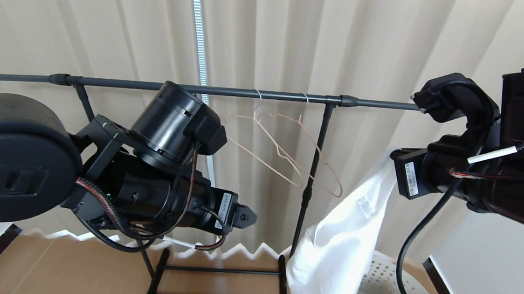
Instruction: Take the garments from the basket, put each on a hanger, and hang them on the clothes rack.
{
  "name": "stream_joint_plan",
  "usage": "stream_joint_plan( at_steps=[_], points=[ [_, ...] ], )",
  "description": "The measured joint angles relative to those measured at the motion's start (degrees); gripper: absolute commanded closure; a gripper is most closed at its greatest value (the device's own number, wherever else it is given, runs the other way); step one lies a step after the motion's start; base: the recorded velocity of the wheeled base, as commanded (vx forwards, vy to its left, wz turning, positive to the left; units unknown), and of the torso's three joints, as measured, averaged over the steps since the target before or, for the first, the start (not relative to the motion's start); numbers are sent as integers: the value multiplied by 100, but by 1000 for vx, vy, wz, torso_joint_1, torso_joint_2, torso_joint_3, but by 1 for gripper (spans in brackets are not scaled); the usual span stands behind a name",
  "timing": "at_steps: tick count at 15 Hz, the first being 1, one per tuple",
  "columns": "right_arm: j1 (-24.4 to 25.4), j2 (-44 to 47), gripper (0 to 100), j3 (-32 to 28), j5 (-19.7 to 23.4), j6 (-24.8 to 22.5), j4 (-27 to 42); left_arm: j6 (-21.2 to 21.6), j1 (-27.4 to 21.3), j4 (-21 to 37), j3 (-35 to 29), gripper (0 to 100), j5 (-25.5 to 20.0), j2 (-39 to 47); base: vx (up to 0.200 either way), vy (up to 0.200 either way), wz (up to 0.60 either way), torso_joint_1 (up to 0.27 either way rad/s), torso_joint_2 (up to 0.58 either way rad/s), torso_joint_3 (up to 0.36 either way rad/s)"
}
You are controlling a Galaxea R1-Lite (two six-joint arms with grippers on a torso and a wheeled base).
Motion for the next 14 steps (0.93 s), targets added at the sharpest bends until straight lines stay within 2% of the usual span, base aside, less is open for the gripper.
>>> stream_joint_plan(
  at_steps=[6,10,12,14],
  points=[
    [-55,-212,100,196,-6,-143,27,0,41,-171,-60,0,279,277,200,0,0,3,2,16],
    [-155,-541,100,631,35,-1054,29,35,88,-881,-91,0,277,508,0,0,0,0,0,0],
    [-155,-717,100,830,68,-1307,10,61,94,-1022,-336,0,288,773,0,0,0,0,0,0],
    [-162,-819,100,916,82,-1340,2,61,99,-1026,-807,0,301,1117,0,0,0,0,0,0]
  ],
)
